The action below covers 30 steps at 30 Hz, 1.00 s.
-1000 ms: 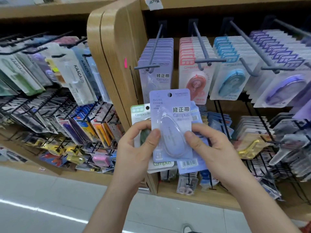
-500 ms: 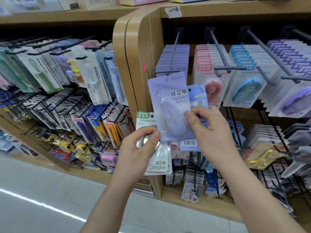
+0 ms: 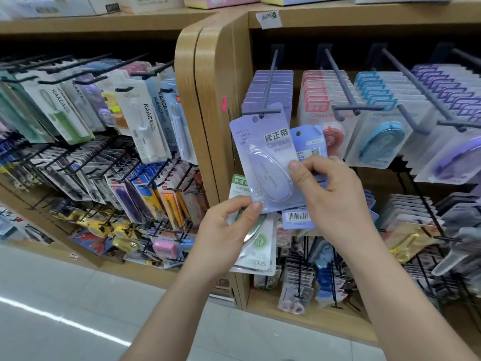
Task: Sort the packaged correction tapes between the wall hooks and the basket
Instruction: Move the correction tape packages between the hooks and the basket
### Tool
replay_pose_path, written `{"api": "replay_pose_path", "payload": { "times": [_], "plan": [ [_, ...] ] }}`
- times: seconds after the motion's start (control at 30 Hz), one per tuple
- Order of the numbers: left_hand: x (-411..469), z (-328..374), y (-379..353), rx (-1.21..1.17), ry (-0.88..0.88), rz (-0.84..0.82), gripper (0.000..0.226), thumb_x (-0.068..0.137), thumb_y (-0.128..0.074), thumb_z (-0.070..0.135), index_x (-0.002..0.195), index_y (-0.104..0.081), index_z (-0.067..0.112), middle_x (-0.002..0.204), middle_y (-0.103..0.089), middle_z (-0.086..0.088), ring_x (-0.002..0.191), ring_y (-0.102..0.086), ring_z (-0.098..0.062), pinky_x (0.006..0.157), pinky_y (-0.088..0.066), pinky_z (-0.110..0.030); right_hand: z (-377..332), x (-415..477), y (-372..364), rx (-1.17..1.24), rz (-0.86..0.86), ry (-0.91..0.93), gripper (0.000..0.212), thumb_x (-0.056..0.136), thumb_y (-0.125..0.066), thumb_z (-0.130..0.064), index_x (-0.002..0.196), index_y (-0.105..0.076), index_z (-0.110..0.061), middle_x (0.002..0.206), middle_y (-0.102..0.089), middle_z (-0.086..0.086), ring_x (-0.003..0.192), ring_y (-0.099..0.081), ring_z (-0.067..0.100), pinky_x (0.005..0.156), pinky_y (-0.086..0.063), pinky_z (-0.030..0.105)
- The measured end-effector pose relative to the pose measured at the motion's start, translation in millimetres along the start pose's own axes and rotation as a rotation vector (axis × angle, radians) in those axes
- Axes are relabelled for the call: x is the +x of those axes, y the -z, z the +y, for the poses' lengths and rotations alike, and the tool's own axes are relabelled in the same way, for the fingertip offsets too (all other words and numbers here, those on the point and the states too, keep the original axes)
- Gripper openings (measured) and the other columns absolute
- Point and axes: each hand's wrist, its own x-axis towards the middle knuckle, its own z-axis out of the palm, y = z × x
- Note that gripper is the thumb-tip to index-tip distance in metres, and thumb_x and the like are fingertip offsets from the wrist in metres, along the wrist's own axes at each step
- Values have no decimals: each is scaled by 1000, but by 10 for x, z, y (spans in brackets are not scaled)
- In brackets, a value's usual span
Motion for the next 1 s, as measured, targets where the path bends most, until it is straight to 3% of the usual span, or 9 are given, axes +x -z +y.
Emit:
{"api": "replay_pose_path", "payload": {
  "times": [0.17, 0.3, 0.37, 0.47, 0.6, 0.7, 0.8, 0.9, 1.0],
  "plan": [
    [0, -5, 7, -11, 16, -12, 18, 88, -59, 44, 89, -74, 34, 95, -75, 10, 93, -70, -16, 84, -54, -40, 34, -44, -33, 129, 28, -37, 34, 99, -57, -37, 68, -60, -25, 76, -59, 2, 76, -49, 11, 68, -35, 26],
    [40, -7, 50, -33, 27, 13, 19, 94, -58, 38, 89, -73, 28, 94, -74, 6, 89, -69, -16, 79, -54, -35, 23, 20, -92, 67, 35, -32, 35, 99, -57, -40, 65, -57, -30, 74, -58, 1, 76, -48, 11, 65, -32, 29],
    [75, -10, 43, -34, 46, 6, 19, 95, -58, 38, 88, -73, 29, 92, -74, 4, 88, -68, -19, 80, -53, -39, 20, 38, -96, 33, 39, -28, 36, 99, -56, -42, 65, -56, -31, 76, -59, 5, 76, -47, 11, 65, -32, 27],
    [128, -25, -10, -20, 48, -20, 20, 97, -57, 37, 89, -72, 27, 94, -73, -2, 90, -67, -23, 84, -52, -41, -27, 49, -65, -23, 70, -15, 34, 97, -57, -41, 64, -52, -34, 82, -58, 8, 79, -48, 12, 65, -32, 12],
    [197, -40, -66, -31, 52, -26, 21, 97, -57, 38, 87, -71, 26, 88, -70, -1, 82, -61, -15, 79, -48, -34, -20, 93, -30, -59, 99, 7, 32, 96, -58, -41, 65, -53, -35, 78, -57, 5, 84, -50, 16, 64, -31, 20],
    [242, -83, -71, -37, 58, 8, 21, 96, -57, 40, 88, -71, 27, 92, -71, -3, 87, -65, -23, 83, -51, -44, 19, 43, 39, -14, -15, -12, 32, 91, -57, -50, 63, -54, -35, 76, -57, 2, 80, -50, 7, 65, -33, 10],
    [283, -117, -75, -43, 83, 56, 19, 97, -57, 38, 91, -73, 28, 98, -73, -2, 99, -67, -29, 93, -51, -53, 54, -30, 57, -27, -113, -45, 26, 86, -63, -47, 62, -57, -38, 83, -57, 3, 81, -51, 2, 67, -34, 7],
    [292, -120, -74, -54, 108, 92, 20, 97, -57, 35, 88, -74, 28, 95, -74, 2, 95, -68, -23, 89, -53, -45, 37, 0, 20, -69, -37, -16, 24, 88, -63, -41, 65, -57, -41, 84, -53, 1, 80, -52, 2, 68, -34, 5],
    [230, -115, -45, -1, 95, 83, 19, 98, -58, 27, 90, -75, 26, 94, -74, 10, 87, -70, -11, 73, -56, -26, -27, 74, -1, -111, 48, 10, 22, 90, -64, -39, 68, -59, -37, 78, -47, -3, 75, -48, 5, 63, -32, 6]
  ]
}}
